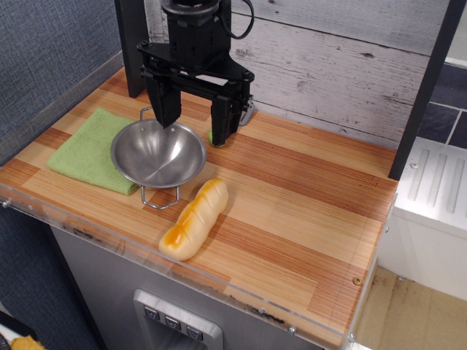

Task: Move the pan on the green table cloth.

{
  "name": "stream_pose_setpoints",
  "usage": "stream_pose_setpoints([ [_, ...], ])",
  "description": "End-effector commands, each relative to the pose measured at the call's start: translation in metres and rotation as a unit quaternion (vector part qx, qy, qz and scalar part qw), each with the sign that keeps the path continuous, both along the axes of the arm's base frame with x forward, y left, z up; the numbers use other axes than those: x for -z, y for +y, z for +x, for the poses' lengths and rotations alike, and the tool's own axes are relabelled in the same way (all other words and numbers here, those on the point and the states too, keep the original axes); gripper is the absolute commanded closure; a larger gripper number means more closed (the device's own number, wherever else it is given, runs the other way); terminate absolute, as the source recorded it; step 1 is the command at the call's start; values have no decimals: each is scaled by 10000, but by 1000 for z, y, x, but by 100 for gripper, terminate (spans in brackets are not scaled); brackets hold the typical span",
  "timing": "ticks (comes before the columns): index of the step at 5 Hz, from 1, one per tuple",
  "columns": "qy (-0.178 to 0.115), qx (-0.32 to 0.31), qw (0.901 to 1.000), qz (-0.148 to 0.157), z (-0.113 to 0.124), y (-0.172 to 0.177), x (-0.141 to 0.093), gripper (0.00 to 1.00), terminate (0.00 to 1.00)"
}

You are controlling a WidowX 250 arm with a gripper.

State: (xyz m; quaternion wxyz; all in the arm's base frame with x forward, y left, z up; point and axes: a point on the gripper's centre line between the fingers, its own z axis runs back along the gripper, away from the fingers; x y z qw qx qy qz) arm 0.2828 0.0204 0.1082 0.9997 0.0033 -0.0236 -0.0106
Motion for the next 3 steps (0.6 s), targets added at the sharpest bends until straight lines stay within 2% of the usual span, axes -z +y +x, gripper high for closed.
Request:
stream_pose_setpoints([
  [1, -200, 10, 9998, 30, -8, 1, -16, 0, 0],
  [2, -200, 10, 9998, 30, -8, 1, -16, 0, 0],
  [3, -200, 10, 9998, 30, -8, 1, -16, 0, 100],
])
